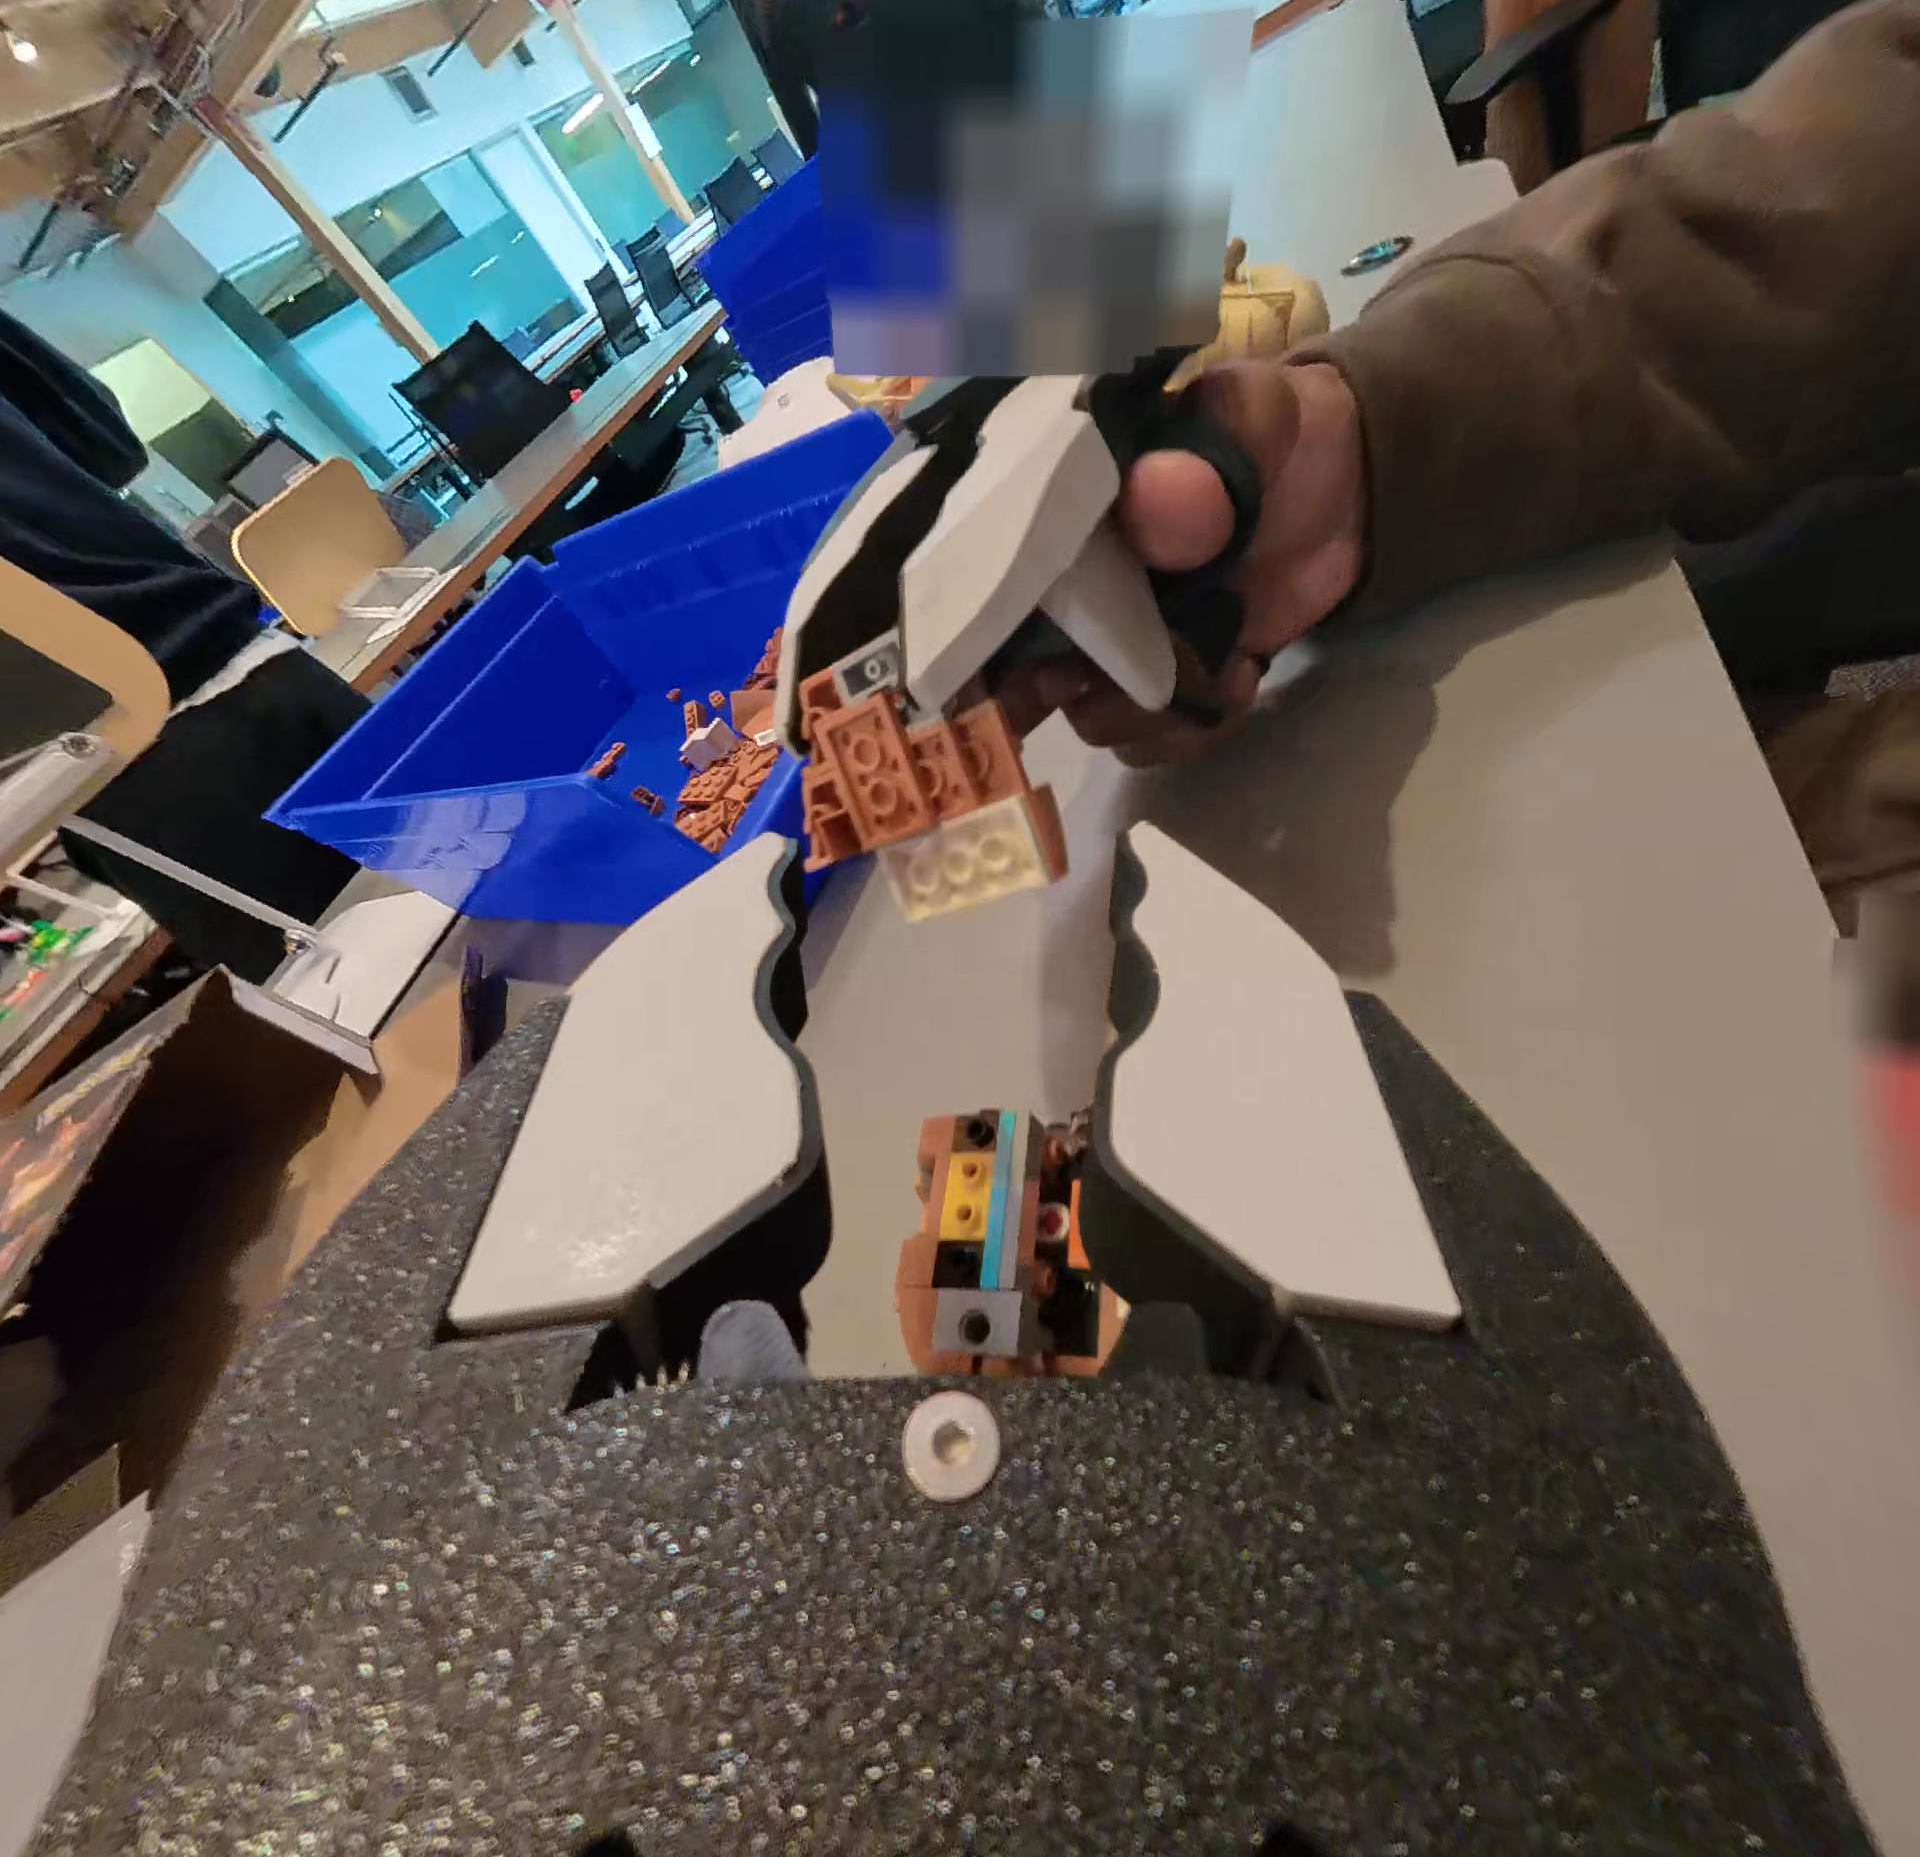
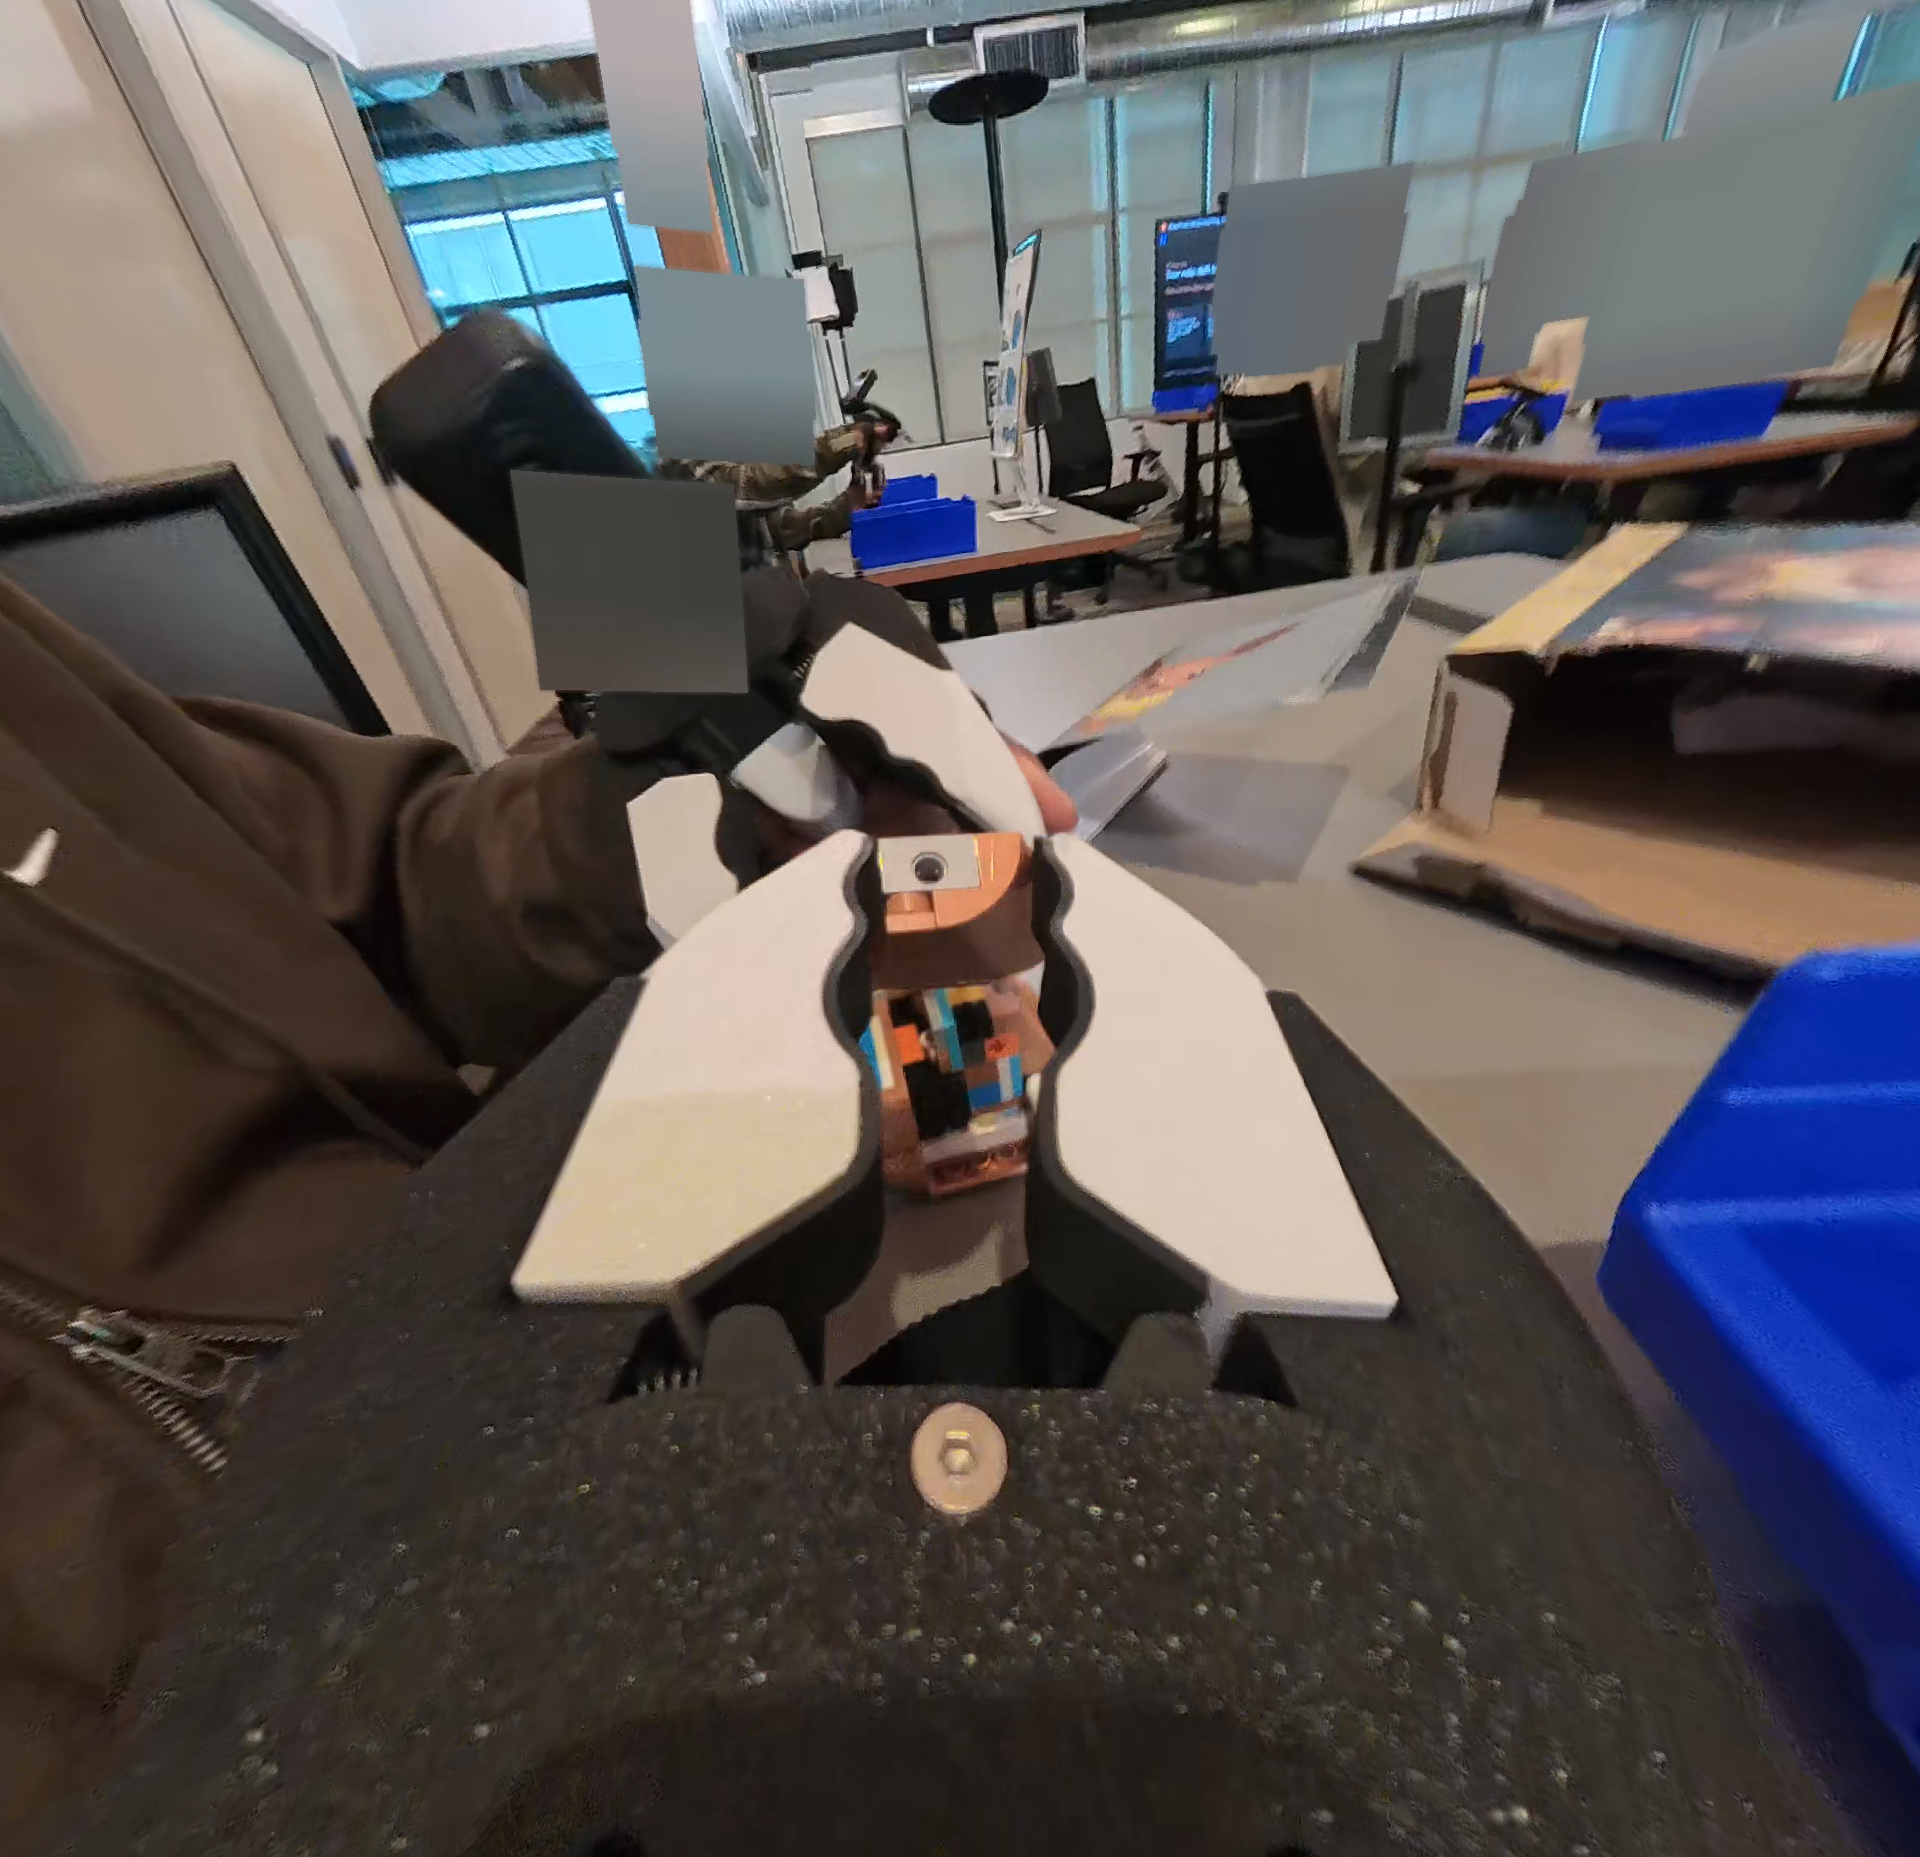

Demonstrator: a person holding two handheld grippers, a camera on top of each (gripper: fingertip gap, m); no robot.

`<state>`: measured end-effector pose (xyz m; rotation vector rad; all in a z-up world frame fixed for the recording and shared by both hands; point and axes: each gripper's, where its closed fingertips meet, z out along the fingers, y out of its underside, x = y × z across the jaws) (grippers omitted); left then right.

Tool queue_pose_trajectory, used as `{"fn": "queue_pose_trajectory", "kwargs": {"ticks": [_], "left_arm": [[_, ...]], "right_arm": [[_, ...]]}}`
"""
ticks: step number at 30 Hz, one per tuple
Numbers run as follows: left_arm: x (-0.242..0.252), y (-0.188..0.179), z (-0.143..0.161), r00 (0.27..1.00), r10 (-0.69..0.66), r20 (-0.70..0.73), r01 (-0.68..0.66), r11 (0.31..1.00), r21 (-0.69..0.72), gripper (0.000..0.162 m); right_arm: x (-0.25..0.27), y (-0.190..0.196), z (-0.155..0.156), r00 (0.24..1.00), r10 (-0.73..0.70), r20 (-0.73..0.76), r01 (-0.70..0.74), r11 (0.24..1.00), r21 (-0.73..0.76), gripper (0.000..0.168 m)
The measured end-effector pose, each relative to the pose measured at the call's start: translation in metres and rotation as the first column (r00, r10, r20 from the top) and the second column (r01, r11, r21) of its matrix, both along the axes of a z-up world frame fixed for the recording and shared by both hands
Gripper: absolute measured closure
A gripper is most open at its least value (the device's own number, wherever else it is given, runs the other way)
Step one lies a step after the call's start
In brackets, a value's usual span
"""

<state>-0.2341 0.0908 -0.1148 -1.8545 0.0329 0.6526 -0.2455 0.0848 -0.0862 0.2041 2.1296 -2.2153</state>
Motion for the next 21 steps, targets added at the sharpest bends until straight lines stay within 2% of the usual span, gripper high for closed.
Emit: {"fn": "queue_pose_trajectory", "kwargs": {"ticks": [4,12,15,17,21], "left_arm": [[-0.006,0.003,0.010,0.997,0.048,0.059,-0.049,0.999,0.017,0.114],[-0.033,-0.003,0.043,0.988,0.146,-0.052,-0.150,0.986,-0.077,0.112],[-0.045,-0.005,0.065,0.995,0.081,-0.050,-0.083,0.996,-0.037,0.110],[-0.049,-0.004,0.077,1.000,-0.019,0.025,0.018,0.999,0.038,0.104],[-0.064,-0.008,0.093,0.977,-0.116,0.177,0.075,0.972,0.221,0.091]], "right_arm": [[0.002,-0.008,0.014,0.983,-0.070,-0.172,0.071,0.997,-0.004,0.141],[-0.021,-0.022,0.050,0.923,-0.160,-0.350,0.181,0.983,0.030,0.142],[-0.034,-0.024,0.071,0.909,-0.169,-0.380,0.180,0.984,-0.006,0.142],[-0.041,-0.024,0.082,0.908,-0.160,-0.388,0.154,0.987,-0.046,0.142],[-0.051,-0.022,0.088,0.925,-0.119,-0.361,0.071,0.987,-0.143,0.142]]}}
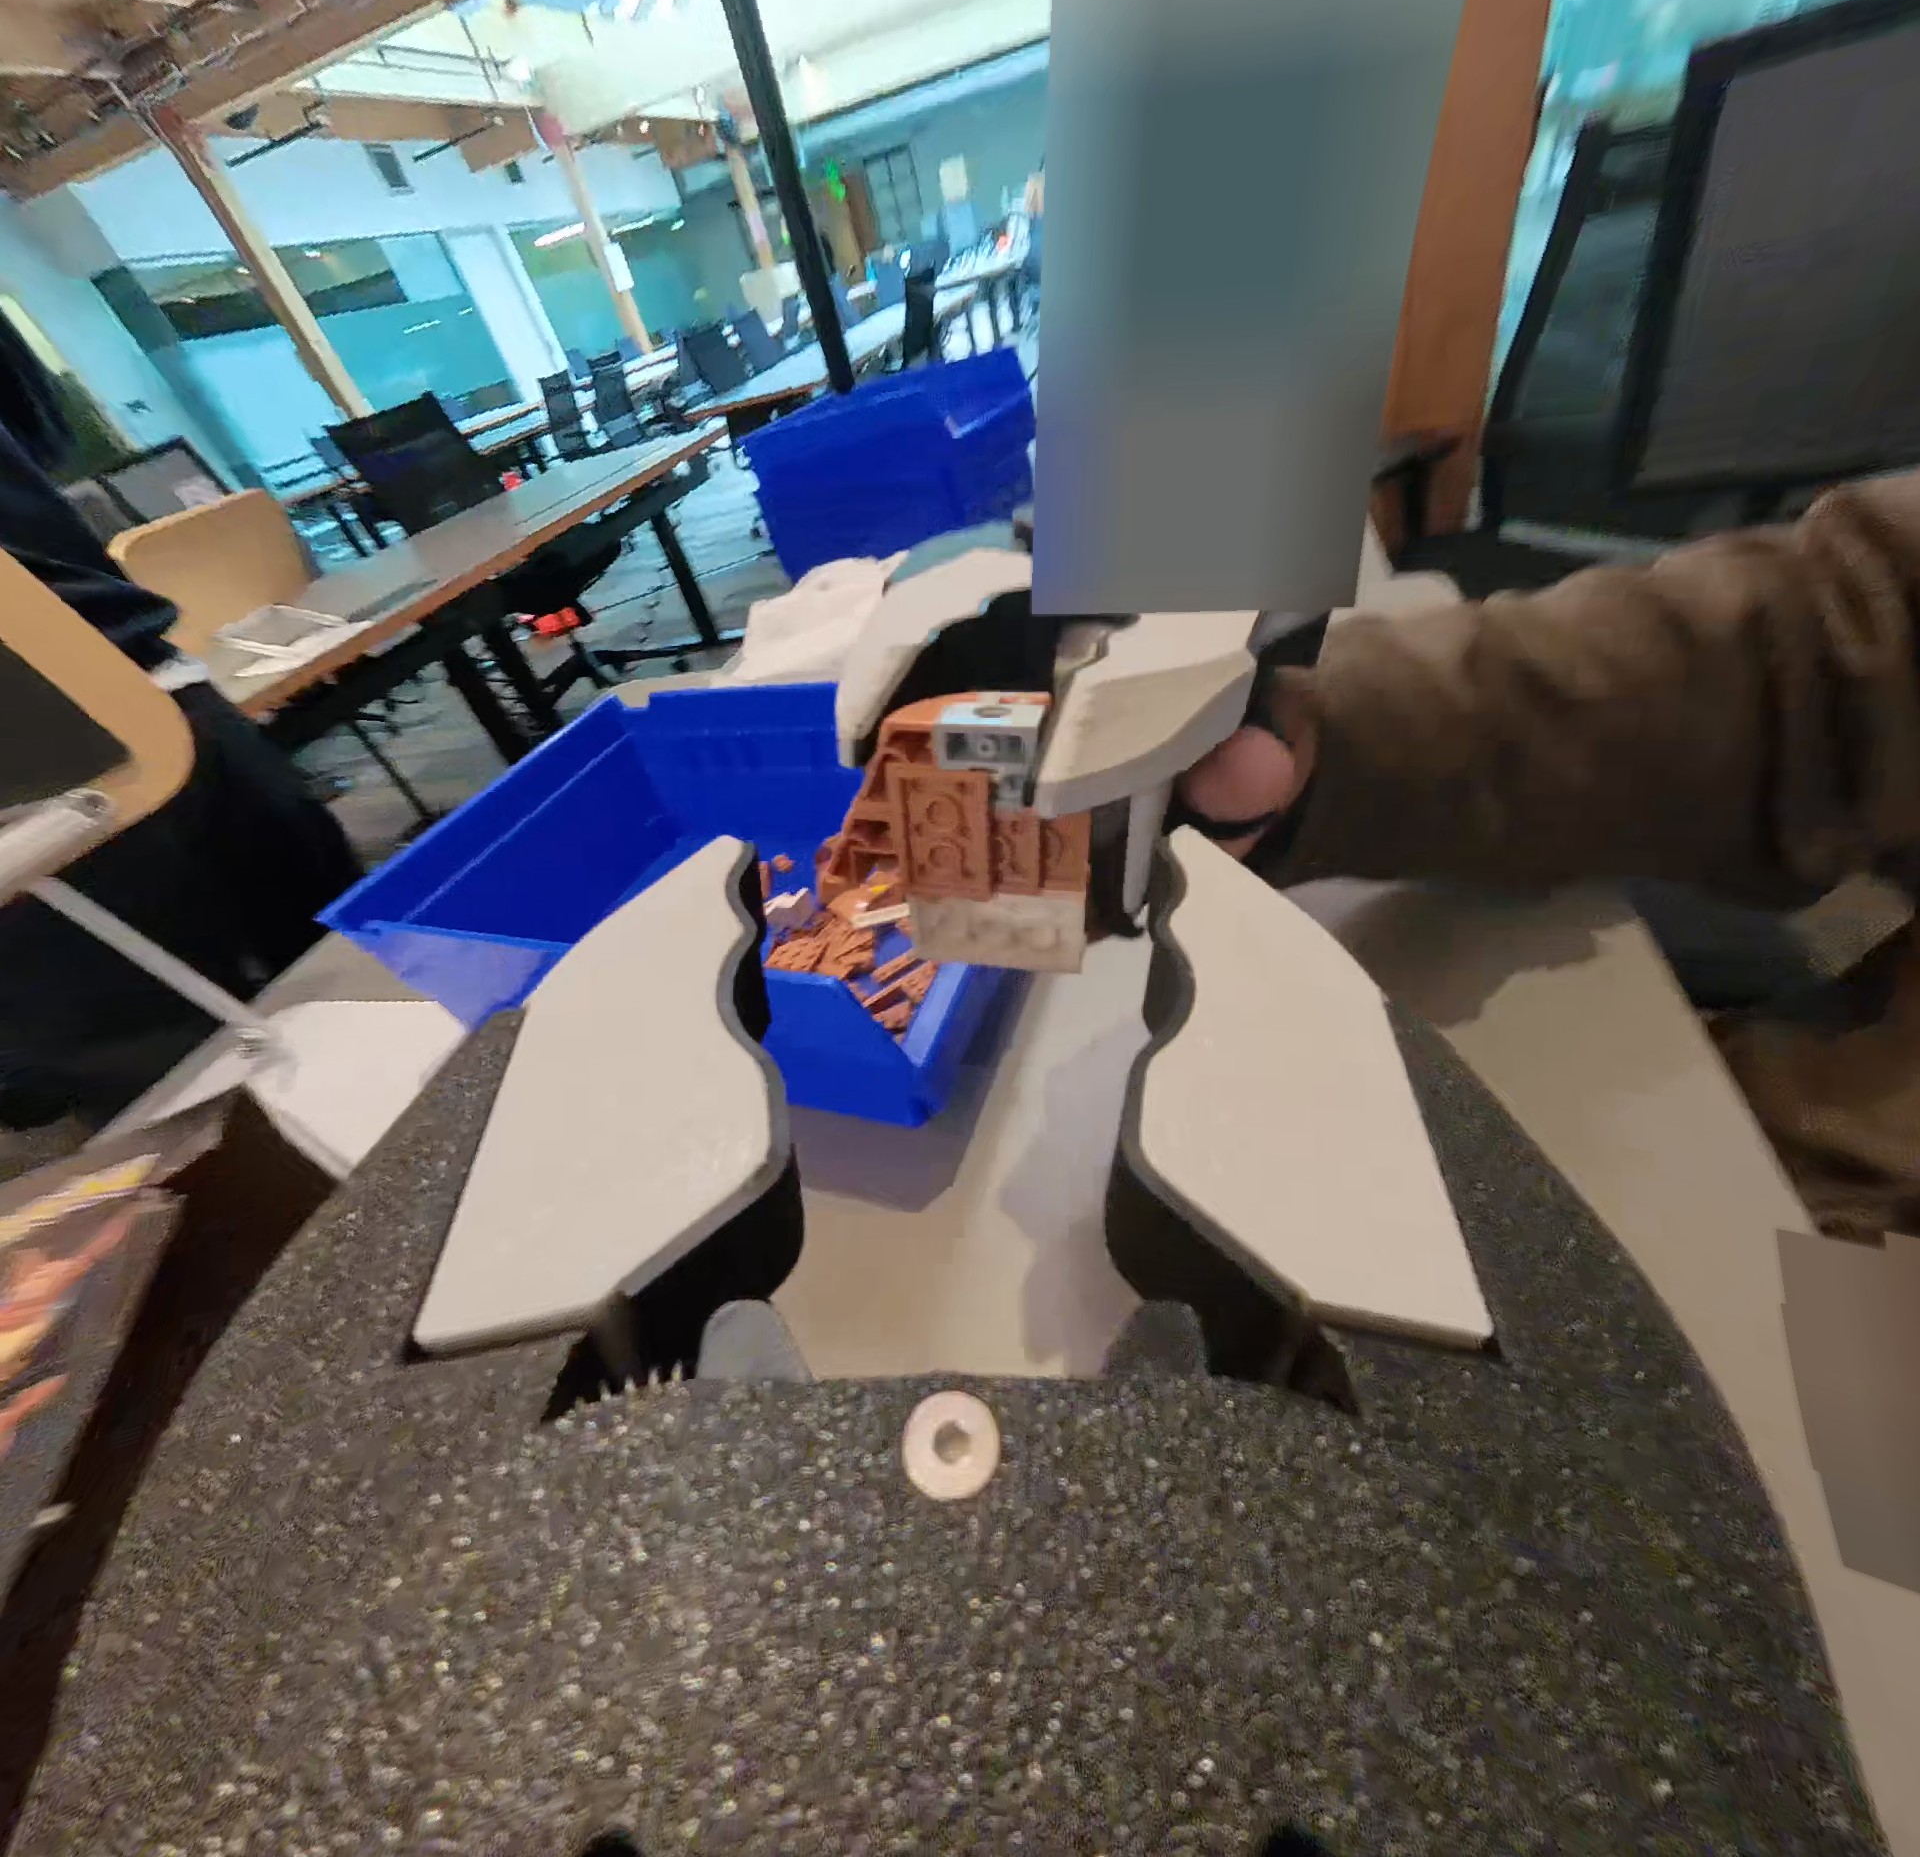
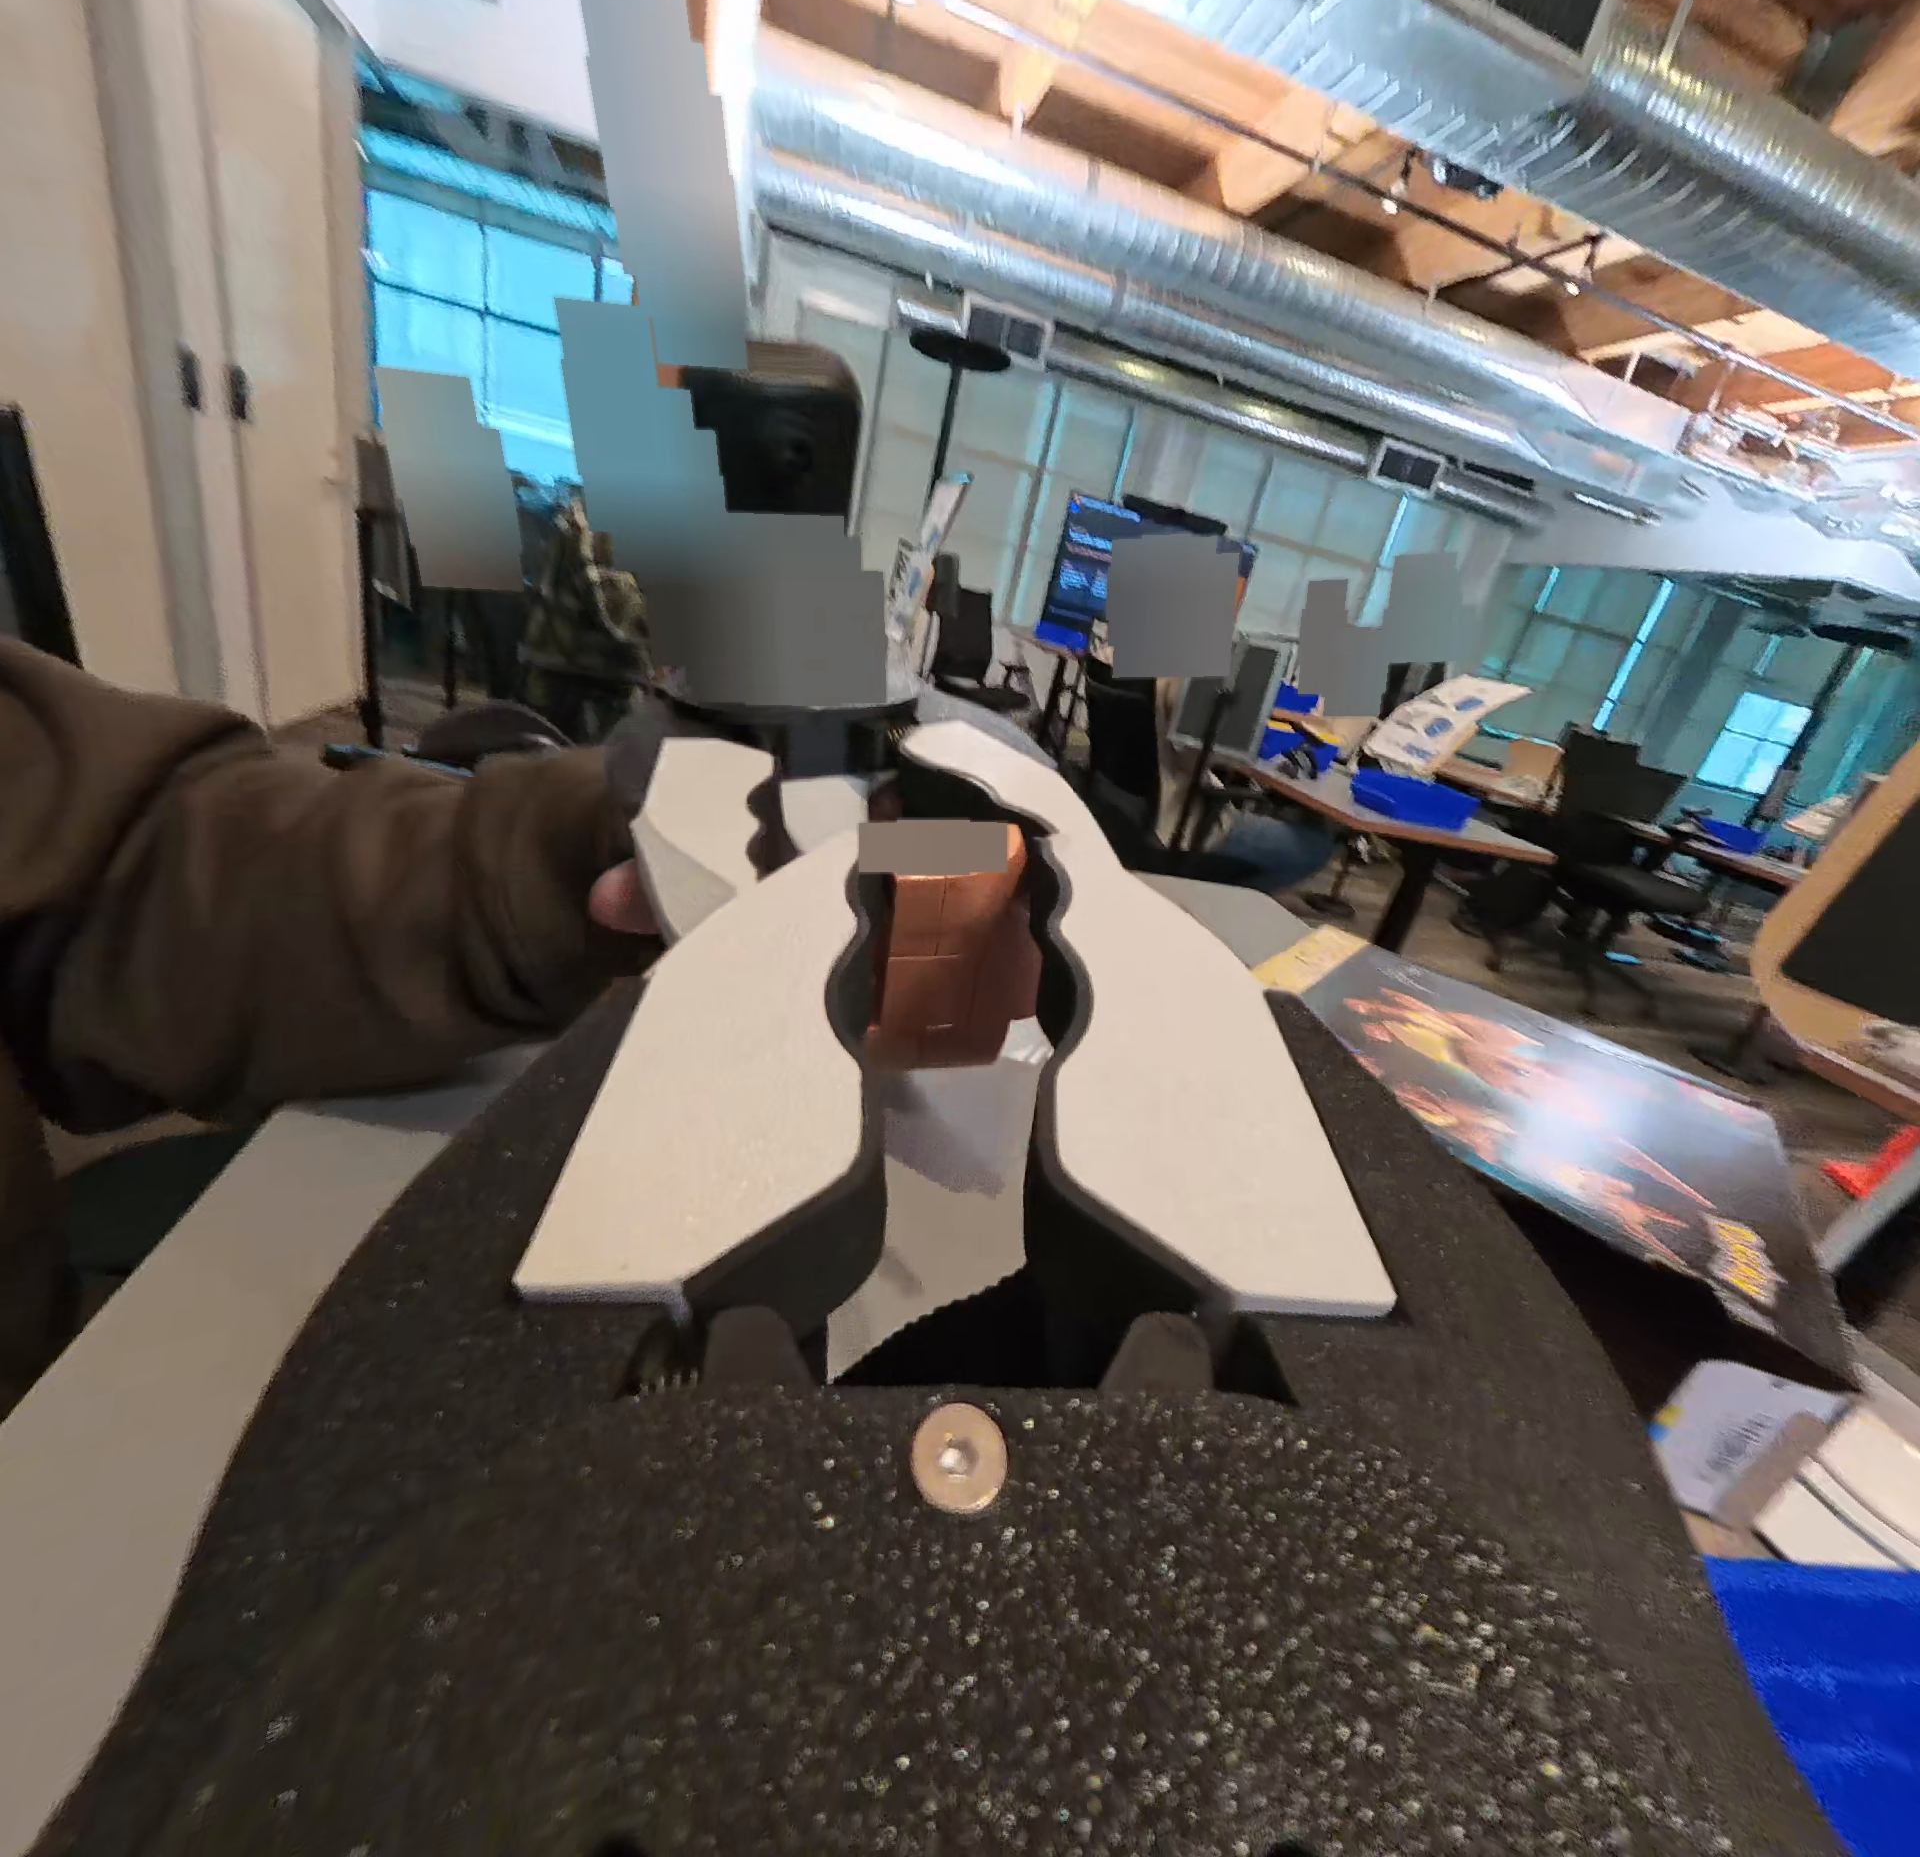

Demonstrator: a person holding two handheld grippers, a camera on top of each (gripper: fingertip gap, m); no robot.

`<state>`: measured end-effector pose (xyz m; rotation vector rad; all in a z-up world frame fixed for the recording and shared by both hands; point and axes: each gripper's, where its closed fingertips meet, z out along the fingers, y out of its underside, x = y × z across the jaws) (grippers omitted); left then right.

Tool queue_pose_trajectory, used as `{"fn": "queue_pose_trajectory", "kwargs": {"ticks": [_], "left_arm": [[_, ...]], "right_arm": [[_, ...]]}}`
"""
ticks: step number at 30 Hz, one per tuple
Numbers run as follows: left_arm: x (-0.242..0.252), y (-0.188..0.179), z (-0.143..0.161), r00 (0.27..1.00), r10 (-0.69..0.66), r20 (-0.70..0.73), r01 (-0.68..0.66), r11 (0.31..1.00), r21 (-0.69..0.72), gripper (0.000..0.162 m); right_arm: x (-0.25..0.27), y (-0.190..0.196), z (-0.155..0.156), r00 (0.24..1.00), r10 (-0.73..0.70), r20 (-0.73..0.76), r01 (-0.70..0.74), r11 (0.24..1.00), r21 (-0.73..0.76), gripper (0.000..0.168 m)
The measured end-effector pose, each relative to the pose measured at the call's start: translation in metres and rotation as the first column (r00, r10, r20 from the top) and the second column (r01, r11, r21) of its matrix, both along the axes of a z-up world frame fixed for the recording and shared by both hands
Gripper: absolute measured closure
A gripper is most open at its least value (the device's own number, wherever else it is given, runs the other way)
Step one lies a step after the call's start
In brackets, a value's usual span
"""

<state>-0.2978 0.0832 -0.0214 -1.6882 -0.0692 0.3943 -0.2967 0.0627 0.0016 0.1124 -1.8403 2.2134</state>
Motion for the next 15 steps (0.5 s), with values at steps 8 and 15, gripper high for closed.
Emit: {"fn": "queue_pose_trajectory", "kwargs": {"ticks": [8,15], "left_arm": [[-0.002,0.007,-0.028,0.998,-0.018,0.062,0.011,0.992,0.124,0.089],[0.015,0.021,-0.027,0.997,-0.080,0.023,0.076,0.989,0.130,0.098]], "right_arm": [[0.008,0.008,-0.009,0.995,0.098,0.021,-0.095,0.988,-0.118,0.142],[0.018,0.007,-0.014,0.993,0.121,0.005,-0.120,0.988,-0.095,0.142]]}}
